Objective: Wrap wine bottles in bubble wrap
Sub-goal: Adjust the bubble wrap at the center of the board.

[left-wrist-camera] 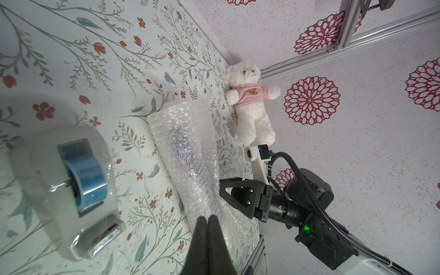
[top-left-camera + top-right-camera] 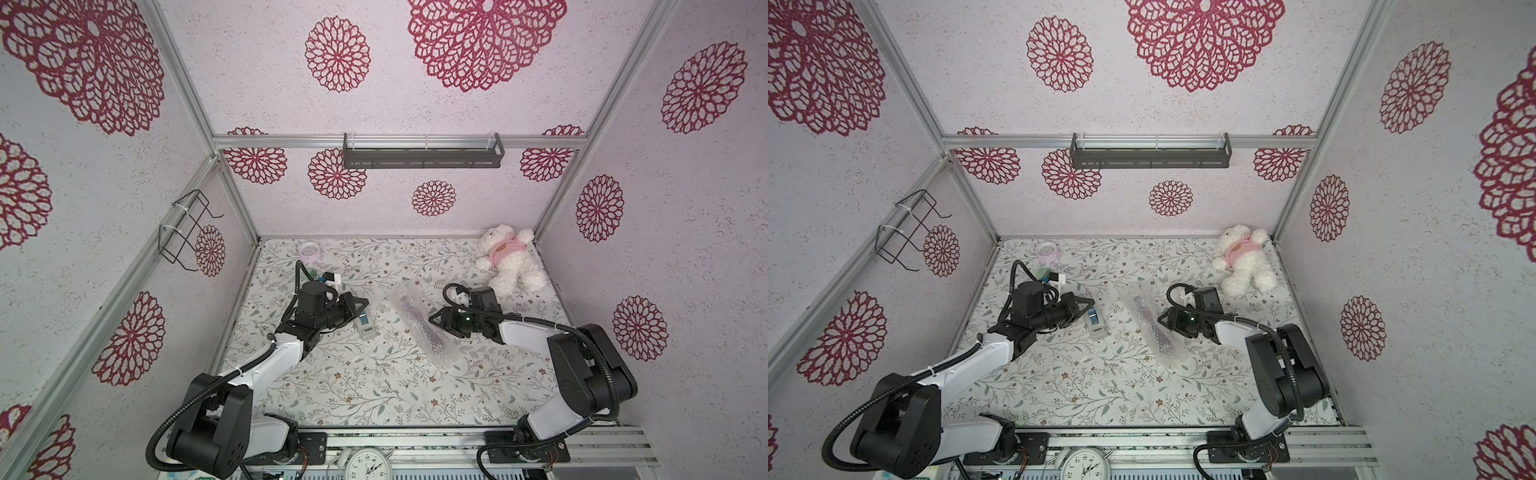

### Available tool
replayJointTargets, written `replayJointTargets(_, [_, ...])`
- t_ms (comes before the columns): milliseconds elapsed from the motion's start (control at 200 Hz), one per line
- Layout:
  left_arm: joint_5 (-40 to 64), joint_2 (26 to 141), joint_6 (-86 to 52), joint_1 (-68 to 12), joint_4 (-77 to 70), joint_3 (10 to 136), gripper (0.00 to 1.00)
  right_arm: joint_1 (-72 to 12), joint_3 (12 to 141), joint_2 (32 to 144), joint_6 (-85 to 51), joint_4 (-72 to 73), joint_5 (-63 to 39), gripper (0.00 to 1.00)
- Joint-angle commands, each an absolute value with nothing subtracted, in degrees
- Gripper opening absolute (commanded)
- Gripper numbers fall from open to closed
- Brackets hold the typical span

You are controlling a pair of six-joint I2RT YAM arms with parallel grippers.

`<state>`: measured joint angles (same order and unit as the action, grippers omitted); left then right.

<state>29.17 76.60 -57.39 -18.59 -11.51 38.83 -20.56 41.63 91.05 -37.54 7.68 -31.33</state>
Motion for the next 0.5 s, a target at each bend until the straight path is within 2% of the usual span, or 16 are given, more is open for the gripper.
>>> replayJointTargets(0, [27.28,78.21,-59.28,-20.69,-16.06,40.94,0.00,-21.59,41.06,88.35,-37.00,8.00,-31.94,0.58])
replayJointTargets(400, [15.24,86.67,-63.70,-32.85,-24.66,45.82,0.00,-22.91,37.61,84.04,-36.44,7.84,-31.55,0.55])
replayJointTargets(495, [12.95,89.41,-64.66,-35.24,-25.59,47.90,0.00,-23.37,36.64,83.85,-36.49,8.58,-31.72,0.52])
